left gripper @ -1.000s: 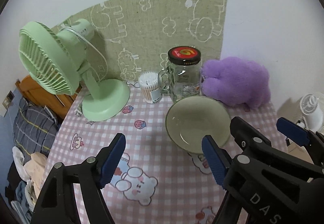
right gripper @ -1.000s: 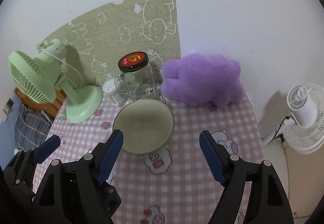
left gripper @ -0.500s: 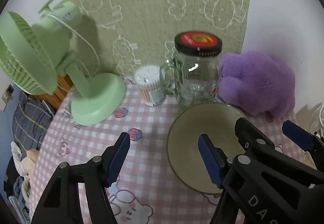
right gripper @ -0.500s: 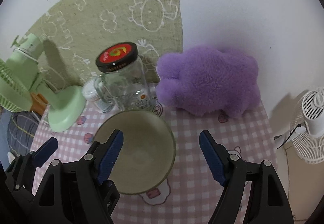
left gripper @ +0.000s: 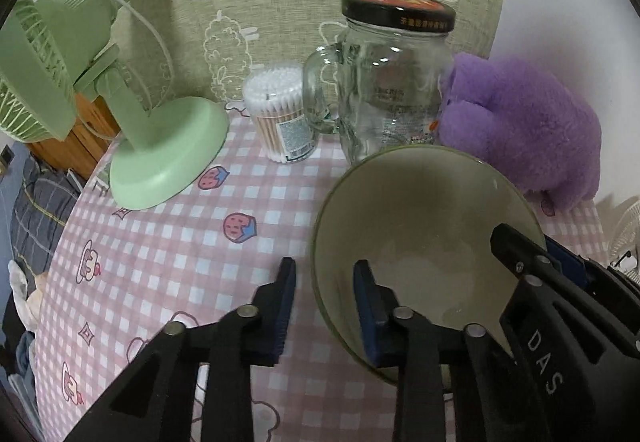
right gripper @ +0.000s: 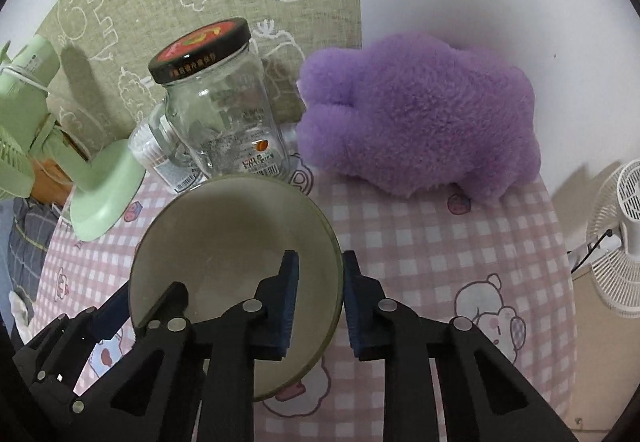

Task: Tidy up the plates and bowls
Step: 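Close both grippers on the small bowl's rim and lift it, then carry the small bowl with both grippers toward the set-down bowls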

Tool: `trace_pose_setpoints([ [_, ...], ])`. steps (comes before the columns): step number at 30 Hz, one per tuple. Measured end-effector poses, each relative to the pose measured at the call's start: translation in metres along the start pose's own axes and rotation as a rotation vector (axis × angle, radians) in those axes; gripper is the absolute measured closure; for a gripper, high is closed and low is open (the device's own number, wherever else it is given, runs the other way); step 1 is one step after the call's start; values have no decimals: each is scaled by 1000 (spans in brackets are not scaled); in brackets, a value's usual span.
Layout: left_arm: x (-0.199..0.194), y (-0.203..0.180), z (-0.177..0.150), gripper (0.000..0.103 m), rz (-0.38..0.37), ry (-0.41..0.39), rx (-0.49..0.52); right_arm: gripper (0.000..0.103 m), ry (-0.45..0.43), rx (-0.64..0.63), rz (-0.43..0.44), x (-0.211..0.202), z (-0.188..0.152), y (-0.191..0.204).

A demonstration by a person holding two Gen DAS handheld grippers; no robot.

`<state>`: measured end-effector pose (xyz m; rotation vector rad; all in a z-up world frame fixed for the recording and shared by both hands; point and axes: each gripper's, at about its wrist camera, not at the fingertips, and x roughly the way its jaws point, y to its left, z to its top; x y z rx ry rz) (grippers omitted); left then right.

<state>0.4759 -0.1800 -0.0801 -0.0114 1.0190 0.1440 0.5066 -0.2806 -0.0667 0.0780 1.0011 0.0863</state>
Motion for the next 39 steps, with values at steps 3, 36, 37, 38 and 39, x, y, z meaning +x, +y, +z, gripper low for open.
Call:
trace_pose_setpoints([
  [3, 2, -2, 0, 89, -15, 11, -6, 87, -3, -9, 11, 3, 2, -2],
  [36, -130, 20, -39, 89, -64, -104, 40, 88, -112, -14, -35, -148, -40, 12],
  [37, -134, 22, -41, 89, -69, -106, 38, 88, -116, -14, -39, -154, -42, 14],
  [38, -141, 26, -45, 89, -78, -109, 37, 88, -120, -14, -44, -161, -45, 16],
  [39, -145, 27, -47, 89, -84, -111, 38, 88, -124, -13, -49, -167, -49, 18],
])
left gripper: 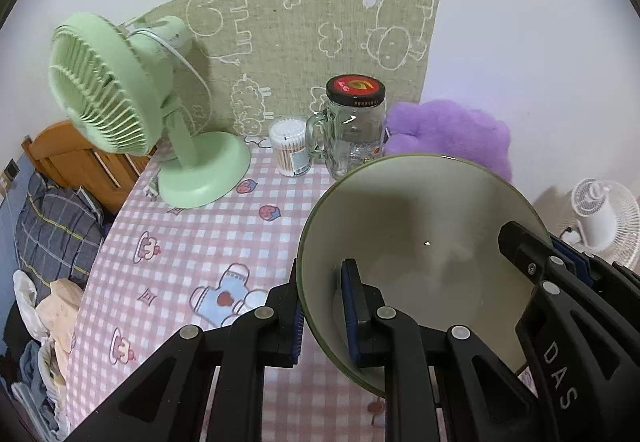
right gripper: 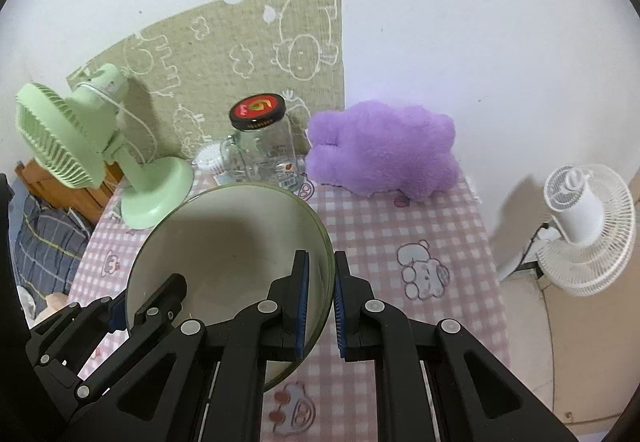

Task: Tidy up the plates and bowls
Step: 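Carry the small bowl with both grippers toward the set-down bowls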

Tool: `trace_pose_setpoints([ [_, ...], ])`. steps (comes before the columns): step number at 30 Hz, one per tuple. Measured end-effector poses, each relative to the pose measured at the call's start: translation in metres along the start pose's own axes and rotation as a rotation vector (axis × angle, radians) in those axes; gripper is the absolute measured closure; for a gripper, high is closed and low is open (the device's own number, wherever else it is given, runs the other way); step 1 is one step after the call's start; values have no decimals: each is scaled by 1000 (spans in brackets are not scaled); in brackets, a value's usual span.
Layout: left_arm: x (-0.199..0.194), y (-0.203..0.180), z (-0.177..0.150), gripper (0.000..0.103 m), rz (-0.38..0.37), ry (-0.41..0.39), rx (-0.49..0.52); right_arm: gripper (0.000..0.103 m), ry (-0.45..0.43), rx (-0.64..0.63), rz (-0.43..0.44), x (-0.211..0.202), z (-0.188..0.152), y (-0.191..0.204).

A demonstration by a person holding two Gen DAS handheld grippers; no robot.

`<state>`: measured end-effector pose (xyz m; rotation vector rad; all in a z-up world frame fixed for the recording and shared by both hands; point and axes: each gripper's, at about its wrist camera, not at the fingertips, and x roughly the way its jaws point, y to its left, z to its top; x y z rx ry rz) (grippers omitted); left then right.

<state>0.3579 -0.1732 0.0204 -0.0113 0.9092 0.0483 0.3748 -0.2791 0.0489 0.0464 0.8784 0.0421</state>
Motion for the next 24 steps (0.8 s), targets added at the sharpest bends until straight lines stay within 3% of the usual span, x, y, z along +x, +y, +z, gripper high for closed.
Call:
trace_pose_setpoints([
  [11, -52, 42, -28, 89, -87, -57, 22, 89, -37, 0, -72, -64, -31, 42],
  [24, -102, 100, -66, 89, -130, -96, 106, 89, -60, 39, -105, -119, -77, 106],
])
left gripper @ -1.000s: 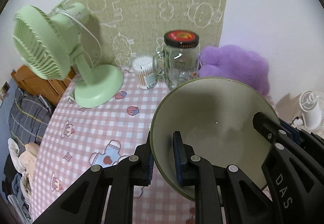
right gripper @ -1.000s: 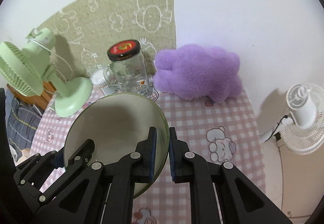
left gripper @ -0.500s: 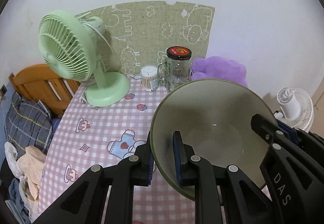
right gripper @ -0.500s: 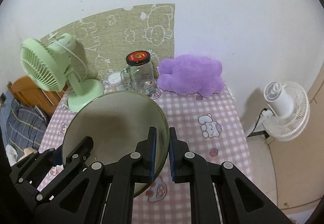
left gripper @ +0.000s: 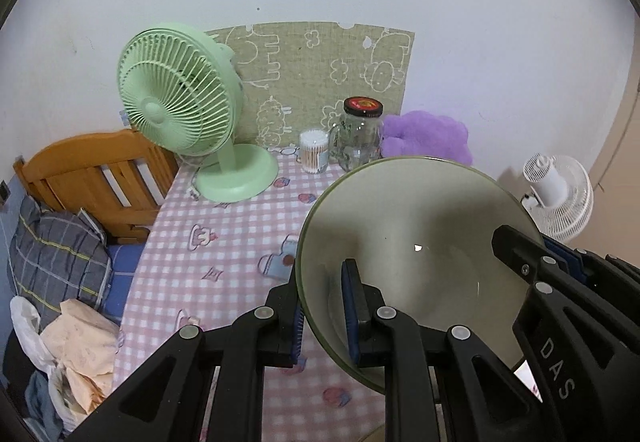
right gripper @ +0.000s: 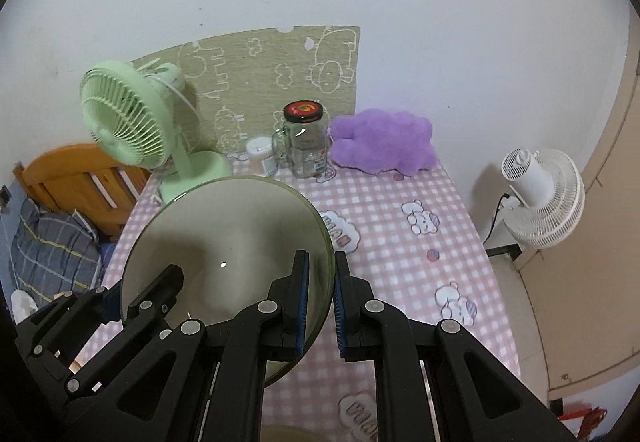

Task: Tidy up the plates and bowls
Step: 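Carry the small bowl with both grippers toward the set-down bowls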

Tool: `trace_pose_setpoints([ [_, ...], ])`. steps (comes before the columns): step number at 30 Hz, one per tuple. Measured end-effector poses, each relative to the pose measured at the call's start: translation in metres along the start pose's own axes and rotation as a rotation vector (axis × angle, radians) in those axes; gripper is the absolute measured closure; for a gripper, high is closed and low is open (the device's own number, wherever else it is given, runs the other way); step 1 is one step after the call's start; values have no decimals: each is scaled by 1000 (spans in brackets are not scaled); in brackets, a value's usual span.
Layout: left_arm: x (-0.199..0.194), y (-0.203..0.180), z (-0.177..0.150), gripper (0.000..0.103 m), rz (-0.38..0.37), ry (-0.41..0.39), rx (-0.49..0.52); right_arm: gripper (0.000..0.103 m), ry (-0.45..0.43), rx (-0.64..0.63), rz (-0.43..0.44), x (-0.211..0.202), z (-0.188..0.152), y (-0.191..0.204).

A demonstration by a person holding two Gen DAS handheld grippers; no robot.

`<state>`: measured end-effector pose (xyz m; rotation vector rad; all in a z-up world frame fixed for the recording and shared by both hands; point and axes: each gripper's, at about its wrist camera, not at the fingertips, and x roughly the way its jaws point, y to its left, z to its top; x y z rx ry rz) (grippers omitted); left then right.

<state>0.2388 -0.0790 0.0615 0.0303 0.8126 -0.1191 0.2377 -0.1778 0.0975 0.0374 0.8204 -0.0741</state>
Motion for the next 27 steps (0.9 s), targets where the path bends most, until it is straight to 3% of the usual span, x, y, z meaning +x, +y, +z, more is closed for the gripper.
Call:
trace_pose_setpoints([
  [15, -40, -6, -61, 89, -13, -7, 48, 89, 10, 50, 17, -41, -71, -5],
  [27, -42, -26, -119, 89, 41, 100, -8, 89, 120, 20, 57, -45, -125, -25],
])
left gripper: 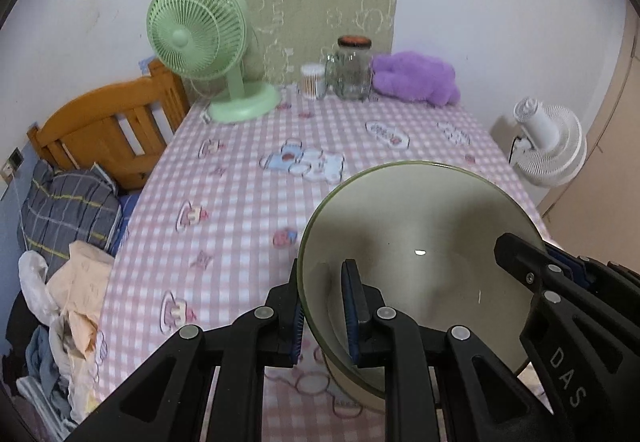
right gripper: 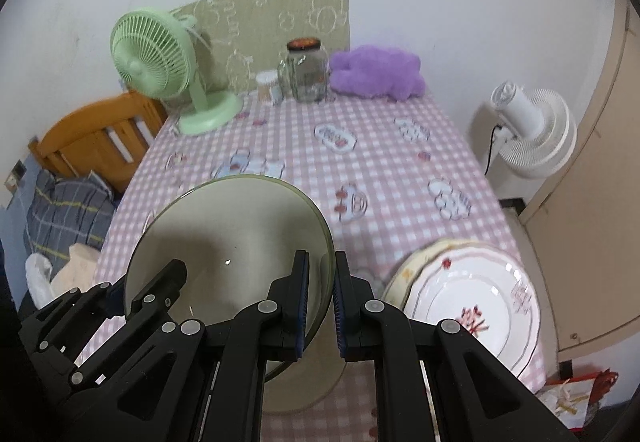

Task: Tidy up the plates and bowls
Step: 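Carry the small bowl with both grippers toward the set-down bowls, then lower the small bowl into the other green-rimmed bowls and open both grippers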

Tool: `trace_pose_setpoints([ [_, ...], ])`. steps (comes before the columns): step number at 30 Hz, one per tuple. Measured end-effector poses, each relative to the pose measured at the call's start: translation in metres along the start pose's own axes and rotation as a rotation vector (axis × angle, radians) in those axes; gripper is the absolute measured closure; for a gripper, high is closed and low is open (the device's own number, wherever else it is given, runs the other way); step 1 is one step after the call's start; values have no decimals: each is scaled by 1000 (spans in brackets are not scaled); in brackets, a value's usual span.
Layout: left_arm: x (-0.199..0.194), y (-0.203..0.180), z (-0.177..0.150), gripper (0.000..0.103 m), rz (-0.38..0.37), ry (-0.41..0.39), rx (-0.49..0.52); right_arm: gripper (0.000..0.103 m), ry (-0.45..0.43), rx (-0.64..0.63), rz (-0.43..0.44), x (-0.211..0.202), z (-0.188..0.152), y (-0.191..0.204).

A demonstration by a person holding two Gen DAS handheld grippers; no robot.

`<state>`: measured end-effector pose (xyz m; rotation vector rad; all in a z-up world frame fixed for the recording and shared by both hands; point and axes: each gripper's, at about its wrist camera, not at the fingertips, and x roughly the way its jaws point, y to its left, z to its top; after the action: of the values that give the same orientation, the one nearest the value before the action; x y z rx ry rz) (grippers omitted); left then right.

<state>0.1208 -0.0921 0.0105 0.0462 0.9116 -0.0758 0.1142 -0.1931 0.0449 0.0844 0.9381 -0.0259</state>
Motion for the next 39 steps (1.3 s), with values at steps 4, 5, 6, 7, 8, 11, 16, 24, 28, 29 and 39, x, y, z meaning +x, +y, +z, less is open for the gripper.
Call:
trace_pose_setpoints([
  [4, 3, -3, -20, 89, 2, 31, -38, 89, 28, -35, 6, 3, -18, -5],
  [5, 3, -3, -25, 89, 7, 32, -46, 89, 32, -43, 8, 4, -22, -6],
  [6, 3, -4, -28, 89, 13, 36, -51, 89, 35, -52, 11, 5, -25, -6],
  [7, 3, -4, -32, 89, 18, 40, -53, 89, 40, -61, 15, 6, -28, -6],
  [8, 4, -4, -36, 89, 22, 45, -59, 89, 47, -66, 17, 8, -32, -6],
  [11, 7, -4, -41, 89, 28, 55, -63, 89, 67, -78, 18, 12, -39, -4],
  [16, 11, -1, -41, 89, 20, 68, -67, 89, 69, -89, 5, 15, -38, -1],
  [24, 30, 0, -38, 89, 10, 105, -35, 89, 107, -58, -13, 31, -36, -1],
  [28, 39, 1, -37, 89, -8, 126, -17, 89, 134, -46, -31, 41, -36, 0],
  [29, 40, 1, -37, 89, -15, 129, -15, 89, 140, -42, -37, 44, -36, 0],
  [39, 46, -3, -37, 88, -29, 133, 52, 89, 136, -15, -83, 46, -39, -2],
])
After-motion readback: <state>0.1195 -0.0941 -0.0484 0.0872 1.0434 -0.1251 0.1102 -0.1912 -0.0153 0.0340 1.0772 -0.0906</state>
